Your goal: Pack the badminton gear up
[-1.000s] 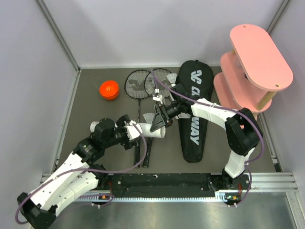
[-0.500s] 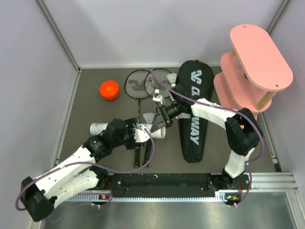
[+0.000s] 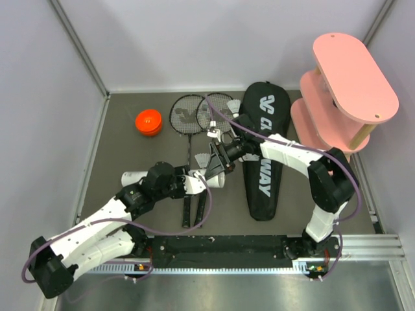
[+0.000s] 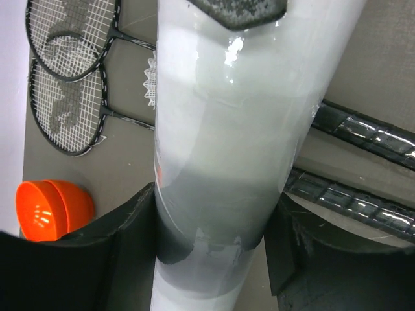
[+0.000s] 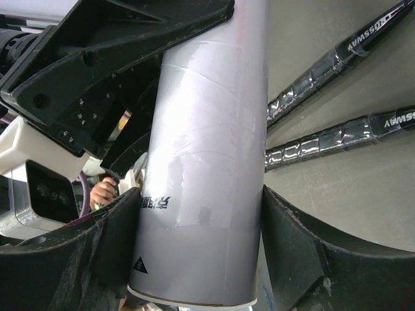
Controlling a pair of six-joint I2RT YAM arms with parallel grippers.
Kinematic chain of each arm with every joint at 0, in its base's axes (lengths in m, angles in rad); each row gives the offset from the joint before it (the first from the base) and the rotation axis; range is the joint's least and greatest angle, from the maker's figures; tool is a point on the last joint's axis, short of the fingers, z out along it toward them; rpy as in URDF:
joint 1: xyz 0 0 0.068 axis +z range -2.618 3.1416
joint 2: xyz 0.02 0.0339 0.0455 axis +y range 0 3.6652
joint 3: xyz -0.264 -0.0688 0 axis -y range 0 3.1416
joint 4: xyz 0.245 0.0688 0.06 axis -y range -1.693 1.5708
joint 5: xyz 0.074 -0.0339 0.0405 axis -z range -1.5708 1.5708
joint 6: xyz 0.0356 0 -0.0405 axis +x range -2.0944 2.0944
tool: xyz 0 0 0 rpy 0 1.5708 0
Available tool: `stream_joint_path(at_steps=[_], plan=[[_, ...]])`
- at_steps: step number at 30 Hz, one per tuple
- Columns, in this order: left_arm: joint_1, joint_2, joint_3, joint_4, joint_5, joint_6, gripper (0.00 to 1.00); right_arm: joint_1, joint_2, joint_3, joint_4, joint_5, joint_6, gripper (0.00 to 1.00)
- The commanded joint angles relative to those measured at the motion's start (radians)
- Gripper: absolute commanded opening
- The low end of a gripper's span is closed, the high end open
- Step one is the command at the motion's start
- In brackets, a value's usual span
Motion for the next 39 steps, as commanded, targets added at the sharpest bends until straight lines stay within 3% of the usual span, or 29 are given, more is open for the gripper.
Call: stream_joint_path(at_steps=[1,3,7,18,24,31,36,39], plan=[[-0.003,-0.073,-0.011,0.116,-0.001,-0.035,0.52,0.016,-0.079,0.042,0.044,-0.020,-0.009,0.68],[-0.003,-0.082,-0.022,0.124,-0.001,-0.037,0.50,0.017,-0.083,0.042,0.044,-0.009,-0.011,0.69],[-0.003,-0.078,-0.015,0.122,-0.005,-0.043,0.36,0.017,-0.095,0.040,0.044,0.037,0.000,0.75],[-0.003,-0.127,-0.014,0.149,0.013,-0.110,0.21,-0.048,-0.253,0.031,0.055,0.233,0.072,0.99],[-0.003,-0.147,0.014,0.121,-0.008,-0.175,0.11,-0.084,-0.377,0.000,0.052,0.346,0.052,0.99],[-0.003,-0.161,0.043,0.106,-0.016,-0.270,0.03,-0.081,-0.420,-0.037,0.053,0.357,0.020,0.99],[-0.003,-0.174,0.060,0.112,-0.019,-0.354,0.00,0.011,-0.457,-0.017,0.000,0.504,-0.084,0.98],[-0.003,-0.207,0.035,0.154,-0.018,-0.423,0.00,0.051,-0.463,0.009,-0.026,0.566,-0.112,0.92]])
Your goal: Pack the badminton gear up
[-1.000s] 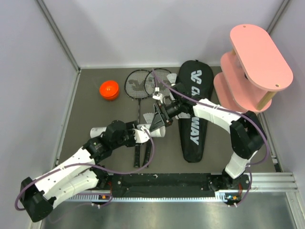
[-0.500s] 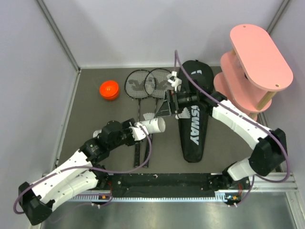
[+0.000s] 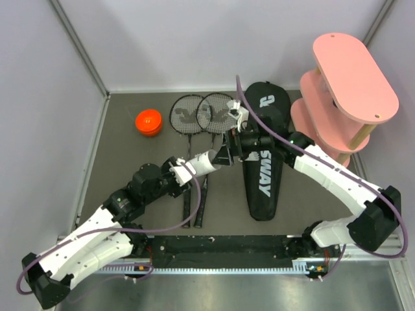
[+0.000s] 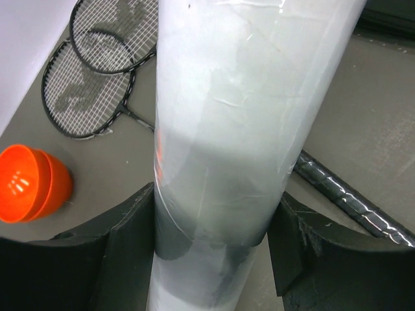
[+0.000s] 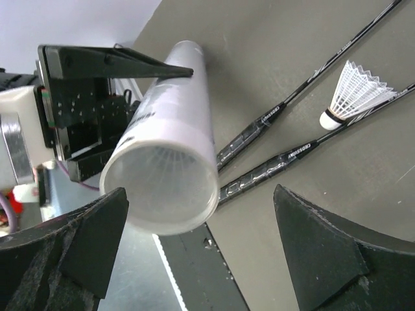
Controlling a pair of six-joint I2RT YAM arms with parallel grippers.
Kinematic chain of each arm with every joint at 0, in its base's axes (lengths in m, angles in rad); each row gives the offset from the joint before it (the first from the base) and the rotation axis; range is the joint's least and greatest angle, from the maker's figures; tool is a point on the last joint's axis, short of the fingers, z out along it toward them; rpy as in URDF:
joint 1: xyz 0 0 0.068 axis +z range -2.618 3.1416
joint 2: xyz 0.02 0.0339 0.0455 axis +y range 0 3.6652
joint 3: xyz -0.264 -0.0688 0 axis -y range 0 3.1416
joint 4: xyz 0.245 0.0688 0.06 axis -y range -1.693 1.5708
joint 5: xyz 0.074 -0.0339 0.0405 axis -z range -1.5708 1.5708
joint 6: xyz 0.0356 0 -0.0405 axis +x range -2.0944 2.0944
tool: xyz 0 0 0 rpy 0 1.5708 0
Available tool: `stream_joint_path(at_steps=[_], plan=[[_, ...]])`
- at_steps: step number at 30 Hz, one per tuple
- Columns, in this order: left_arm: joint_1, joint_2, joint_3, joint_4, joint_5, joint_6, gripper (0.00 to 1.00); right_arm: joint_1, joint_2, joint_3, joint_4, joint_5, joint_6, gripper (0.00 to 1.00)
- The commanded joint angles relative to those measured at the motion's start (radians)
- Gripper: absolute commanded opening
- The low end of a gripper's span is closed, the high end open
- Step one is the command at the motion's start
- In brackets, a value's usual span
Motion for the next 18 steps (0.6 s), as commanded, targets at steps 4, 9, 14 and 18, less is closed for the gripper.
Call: stream_joint_path(at_steps=[4,9,14,18], plan=[[0.000,-0.097,-0.028,0.155,0.004,-0.170,0.00,0.068,-0.096,0.054,-0.015,0.191,-0.085,0.85],[0.000,-0.126,-0.052,0.176,-0.004,-0.152,0.00,0.129,-0.081,0.124,-0.018,0.217,-0.110,0.79],[-0.002,-0.127,-0.048,0.158,-0.038,-0.139,0.00,0.172,-0.081,0.167,-0.018,0.251,-0.122,0.63],[0.000,-0.129,-0.048,0.161,-0.039,-0.130,0.00,0.201,-0.087,0.186,-0.028,0.243,-0.133,0.49]])
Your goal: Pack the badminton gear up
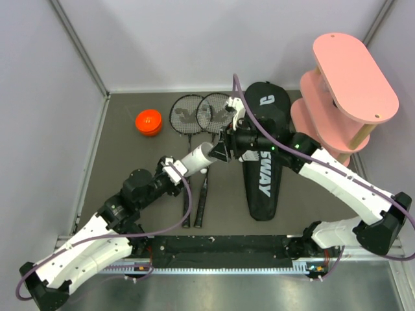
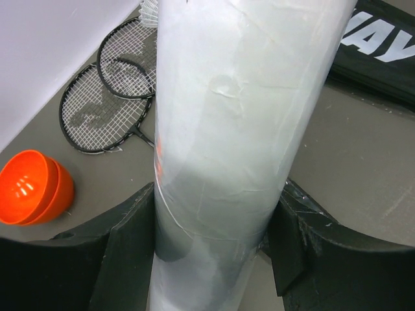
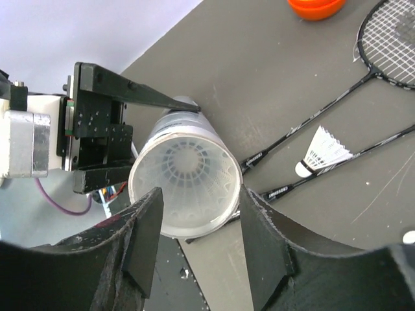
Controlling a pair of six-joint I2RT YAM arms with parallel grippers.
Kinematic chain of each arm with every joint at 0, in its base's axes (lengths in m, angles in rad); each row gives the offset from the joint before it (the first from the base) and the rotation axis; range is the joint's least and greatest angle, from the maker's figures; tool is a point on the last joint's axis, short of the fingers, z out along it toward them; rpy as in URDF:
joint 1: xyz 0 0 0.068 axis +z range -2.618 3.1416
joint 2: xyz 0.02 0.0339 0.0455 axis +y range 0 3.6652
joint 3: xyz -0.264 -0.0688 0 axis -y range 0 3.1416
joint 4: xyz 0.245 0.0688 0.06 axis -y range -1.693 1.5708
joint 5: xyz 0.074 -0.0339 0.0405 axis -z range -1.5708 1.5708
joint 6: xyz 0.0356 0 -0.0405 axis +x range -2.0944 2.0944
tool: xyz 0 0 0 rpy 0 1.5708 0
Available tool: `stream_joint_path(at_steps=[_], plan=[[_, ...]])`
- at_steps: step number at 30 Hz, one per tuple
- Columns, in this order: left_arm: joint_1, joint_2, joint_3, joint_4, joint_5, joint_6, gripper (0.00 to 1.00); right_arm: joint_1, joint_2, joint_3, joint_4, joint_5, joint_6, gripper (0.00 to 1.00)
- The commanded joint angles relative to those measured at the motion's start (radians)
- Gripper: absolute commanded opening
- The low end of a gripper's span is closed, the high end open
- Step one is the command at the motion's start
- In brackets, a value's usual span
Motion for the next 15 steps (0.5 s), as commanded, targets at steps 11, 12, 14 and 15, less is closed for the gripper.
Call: stream_joint_path(at_steps=[11,12,14,15], plan=[[-0.003,0.001,0.005,0.068,-0.003,-0.004,0.00,0.062,-0.025,0.089,-0.003,-0.078,-0.023,0.61],[-0.003,0.000,0.004,0.066,0.000,-0.006,0.00,0.064,-0.024,0.087,-0.001,-0.078,-0.022,0.60],[-0.005,-0.003,0.004,0.068,0.009,-0.009,0.00,0.064,-0.011,0.089,-0.001,-0.091,-0.016,0.55],[-0.005,-0.005,0.005,0.069,0.009,-0.010,0.00,0.070,-0.008,0.089,0.002,-0.096,-0.013,0.54]])
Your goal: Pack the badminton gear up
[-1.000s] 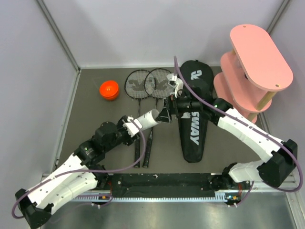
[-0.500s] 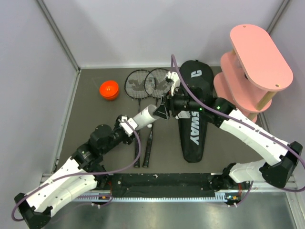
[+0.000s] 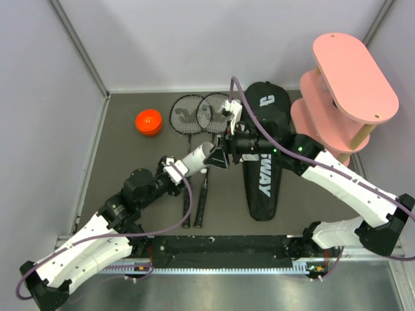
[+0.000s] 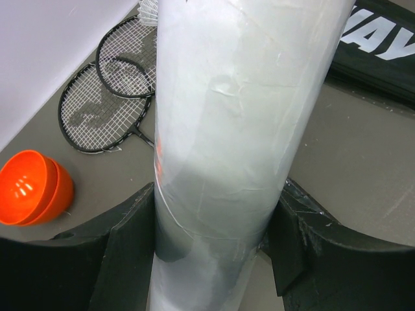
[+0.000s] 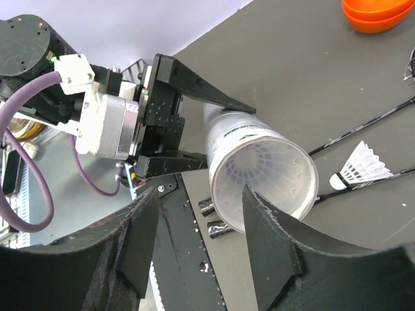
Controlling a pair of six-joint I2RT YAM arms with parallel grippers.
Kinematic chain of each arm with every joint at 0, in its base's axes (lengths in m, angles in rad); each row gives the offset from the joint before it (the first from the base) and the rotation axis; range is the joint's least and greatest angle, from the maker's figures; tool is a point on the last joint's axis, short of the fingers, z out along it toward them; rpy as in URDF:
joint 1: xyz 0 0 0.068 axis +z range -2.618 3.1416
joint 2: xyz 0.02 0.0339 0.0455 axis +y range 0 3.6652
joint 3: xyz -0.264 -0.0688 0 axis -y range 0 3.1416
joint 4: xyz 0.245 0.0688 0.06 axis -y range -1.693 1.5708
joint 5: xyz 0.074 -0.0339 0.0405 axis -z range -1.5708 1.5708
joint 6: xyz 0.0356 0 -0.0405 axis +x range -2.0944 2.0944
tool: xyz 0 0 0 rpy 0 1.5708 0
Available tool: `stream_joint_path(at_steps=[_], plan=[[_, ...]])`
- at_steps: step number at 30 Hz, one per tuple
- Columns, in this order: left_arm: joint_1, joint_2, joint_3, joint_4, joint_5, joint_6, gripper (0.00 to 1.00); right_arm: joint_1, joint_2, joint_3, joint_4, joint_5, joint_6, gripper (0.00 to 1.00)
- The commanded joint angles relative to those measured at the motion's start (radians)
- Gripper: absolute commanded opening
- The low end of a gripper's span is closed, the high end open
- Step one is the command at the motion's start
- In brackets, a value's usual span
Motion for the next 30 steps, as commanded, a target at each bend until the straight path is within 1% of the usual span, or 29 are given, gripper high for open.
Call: stream_joint_path(at_steps=[1,5,6,10,11,12,14,15,16,17,21,23,30], plan=[[-0.002,-0.006,0.007,0.064,0.009,-0.010,0.00,0.020,0.018,0.041,0.031,-0.038,0.010,0.52],[-0.002,-0.005,0.007,0.066,0.009,-0.012,0.00,0.034,0.035,0.036,0.045,-0.018,0.019,0.47],[-0.002,-0.009,0.007,0.064,0.010,-0.012,0.00,0.036,0.035,0.033,0.049,-0.016,0.022,0.41],[-0.002,-0.014,0.006,0.064,0.010,-0.016,0.00,0.036,0.035,0.010,0.083,-0.006,0.056,0.30],[-0.002,-0.017,0.006,0.066,0.010,-0.018,0.00,0.034,0.031,0.006,0.084,0.005,0.061,0.25],[-0.003,-0.016,0.006,0.066,0.012,-0.018,0.00,0.036,0.025,-0.004,0.092,0.034,0.071,0.17],[-0.003,-0.014,0.004,0.066,0.012,-0.018,0.00,0.036,0.011,-0.013,0.104,0.050,0.081,0.10],[-0.002,-0.009,0.006,0.067,0.015,-0.018,0.00,0.034,0.008,-0.022,0.121,0.051,0.093,0.02],[-0.002,-0.006,0.006,0.066,0.015,-0.021,0.00,0.034,0.003,-0.027,0.129,0.054,0.097,0.00],[-0.003,-0.005,0.006,0.064,0.015,-0.022,0.00,0.034,-0.003,-0.031,0.134,0.059,0.100,0.00],[-0.003,-0.008,0.004,0.064,0.015,-0.033,0.00,0.033,-0.070,-0.060,0.143,0.161,0.107,0.00],[-0.002,-0.014,0.000,0.066,0.015,-0.038,0.00,0.031,-0.093,-0.070,0.149,0.178,0.110,0.00],[-0.002,-0.034,-0.014,0.073,0.015,-0.042,0.00,-0.018,-0.166,-0.148,0.190,0.146,0.179,0.00]])
